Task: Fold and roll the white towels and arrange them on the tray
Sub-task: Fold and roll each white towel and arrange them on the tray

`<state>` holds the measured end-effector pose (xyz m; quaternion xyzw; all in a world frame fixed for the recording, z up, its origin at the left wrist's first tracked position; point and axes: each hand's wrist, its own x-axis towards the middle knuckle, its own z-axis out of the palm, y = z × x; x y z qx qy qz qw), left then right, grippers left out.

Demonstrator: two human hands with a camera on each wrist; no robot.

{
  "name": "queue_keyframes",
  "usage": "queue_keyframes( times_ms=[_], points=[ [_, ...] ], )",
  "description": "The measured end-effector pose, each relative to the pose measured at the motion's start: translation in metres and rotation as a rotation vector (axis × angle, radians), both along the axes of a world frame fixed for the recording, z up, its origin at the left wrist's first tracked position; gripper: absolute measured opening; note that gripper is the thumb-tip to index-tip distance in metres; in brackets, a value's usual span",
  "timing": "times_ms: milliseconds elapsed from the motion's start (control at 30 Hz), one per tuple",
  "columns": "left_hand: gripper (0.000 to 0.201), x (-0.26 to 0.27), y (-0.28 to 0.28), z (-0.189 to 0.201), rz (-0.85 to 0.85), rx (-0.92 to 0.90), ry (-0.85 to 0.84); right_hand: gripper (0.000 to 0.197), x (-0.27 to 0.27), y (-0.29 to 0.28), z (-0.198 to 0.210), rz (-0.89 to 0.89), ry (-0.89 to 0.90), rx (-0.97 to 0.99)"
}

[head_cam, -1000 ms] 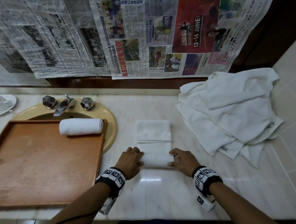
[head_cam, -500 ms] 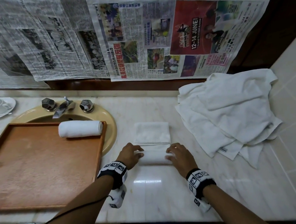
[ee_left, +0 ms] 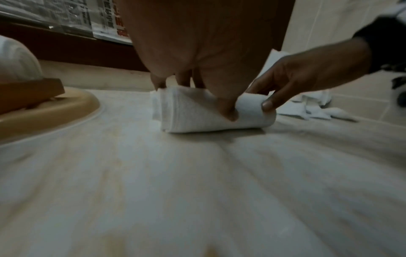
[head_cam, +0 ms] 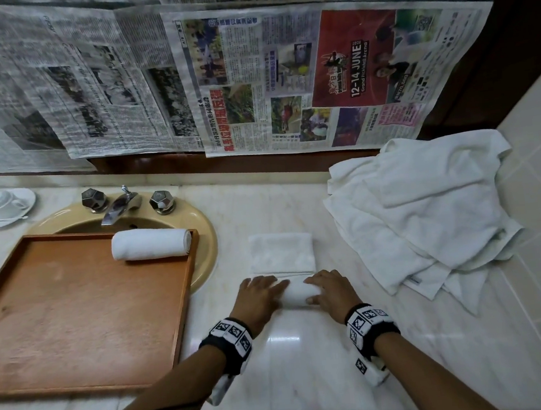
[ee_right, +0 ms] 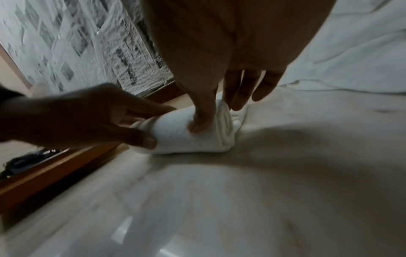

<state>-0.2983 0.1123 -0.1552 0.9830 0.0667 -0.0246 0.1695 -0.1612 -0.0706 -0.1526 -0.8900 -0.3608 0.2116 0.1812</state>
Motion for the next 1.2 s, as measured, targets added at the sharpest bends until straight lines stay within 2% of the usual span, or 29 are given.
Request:
queue_keyframes(
  times_ms=[100,167,200,233,267,333,400,500,633,733,800,900,1033,1200],
  points=[
    [0.050,-0.007,0.005,-0.004,-0.034,-0.026,0.022,0.043,0.002,-0.005,0.004,-0.011,0.150,0.017],
    [0.049,-0.014,0.009,-0.007,-0.062,-0.038,0.013,0.023,0.007,-0.010,0.008,-0.018,0.204,0.113],
    [0.048,-0.016,0.010,-0.007,-0.070,-0.051,0.004,0.015,0.010,-0.012,0.007,-0.016,0.176,0.164],
    [0.047,-0.019,0.011,-0.007,-0.074,-0.063,-0.006,0.015,0.012,-0.014,0.005,-0.005,0.127,0.195],
    [0.046,-0.020,0.013,-0.006,-0.084,-0.073,-0.016,0.022,0.014,-0.015,0.003,0.013,0.078,0.190],
    [0.045,-0.020,0.014,-0.002,-0.102,-0.087,-0.008,0.043,0.015,-0.015,-0.001,0.086,0.017,0.090],
    [0.045,-0.021,0.014,0.001,-0.114,-0.103,0.013,0.054,0.014,-0.013,-0.006,0.167,-0.037,-0.036],
    [0.044,-0.025,0.014,0.003,-0.099,-0.132,0.034,0.054,0.013,-0.006,-0.011,0.228,-0.102,-0.087],
    [0.046,-0.032,0.011,0.002,-0.072,-0.166,0.036,0.038,0.019,0.004,-0.010,0.235,-0.119,-0.034],
    [0.047,-0.033,0.009,0.000,-0.070,-0.162,0.033,0.028,0.036,0.017,0.004,0.176,-0.051,0.032],
    [0.047,-0.034,0.009,-0.003,-0.075,-0.158,0.020,0.023,0.051,0.030,0.017,0.076,0.004,0.147],
    [0.047,-0.033,0.010,-0.005,-0.090,-0.148,0.008,0.014,0.077,0.056,0.037,-0.055,-0.012,0.266],
    [0.050,-0.031,0.011,-0.004,-0.093,-0.155,0.020,0.010,0.109,0.089,0.052,-0.170,-0.039,0.273],
    [0.047,-0.031,0.008,-0.001,-0.087,-0.145,0.044,0.008,0.134,0.112,0.045,-0.335,-0.035,0.234]
  ],
)
